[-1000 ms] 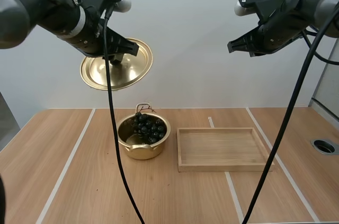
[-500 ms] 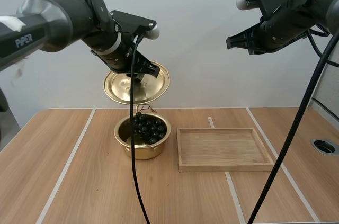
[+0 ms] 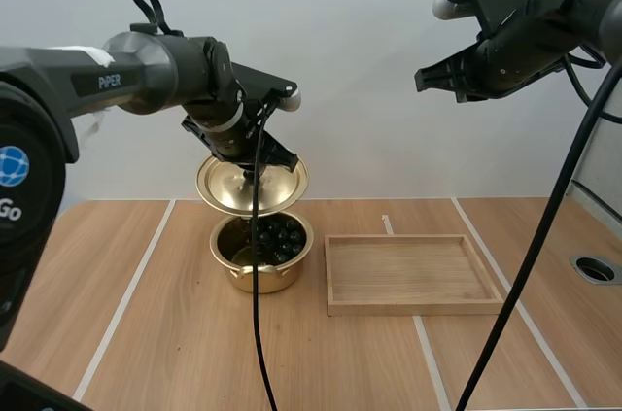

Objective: Open the pot, put the grape inside, and close it

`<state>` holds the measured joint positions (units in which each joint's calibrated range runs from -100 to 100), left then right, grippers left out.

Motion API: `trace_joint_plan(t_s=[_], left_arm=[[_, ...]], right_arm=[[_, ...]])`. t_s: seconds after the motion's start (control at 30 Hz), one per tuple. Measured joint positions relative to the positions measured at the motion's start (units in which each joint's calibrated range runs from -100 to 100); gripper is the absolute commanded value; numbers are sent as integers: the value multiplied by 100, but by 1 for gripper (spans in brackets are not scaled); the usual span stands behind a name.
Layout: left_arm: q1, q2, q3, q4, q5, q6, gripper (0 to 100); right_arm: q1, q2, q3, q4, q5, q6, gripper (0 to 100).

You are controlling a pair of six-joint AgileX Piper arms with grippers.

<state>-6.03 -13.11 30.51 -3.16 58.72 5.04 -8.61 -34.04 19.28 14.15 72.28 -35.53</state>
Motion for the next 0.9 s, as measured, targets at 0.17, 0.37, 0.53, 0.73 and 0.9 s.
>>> trace_joint_plan(t_s=[0.17,0.37,0.53,0.73,0.9], left_arm=[[0,40,573,0,-674,0,0],[0,45,996,-168,-1216,15,0],[0,45,1200,-260,-1722,34,0],[0,55,1292,-281,-1941,46,0],[0,159,1292,-316,-1958,46,0]], right_arm=[[0,0,0,0,0,0,0],[0,0,0,0,0,0,0],[0,0,0,0,0,0,0],[0,0,0,0,16,0,0],[0,0,0,8,16,0,0]])
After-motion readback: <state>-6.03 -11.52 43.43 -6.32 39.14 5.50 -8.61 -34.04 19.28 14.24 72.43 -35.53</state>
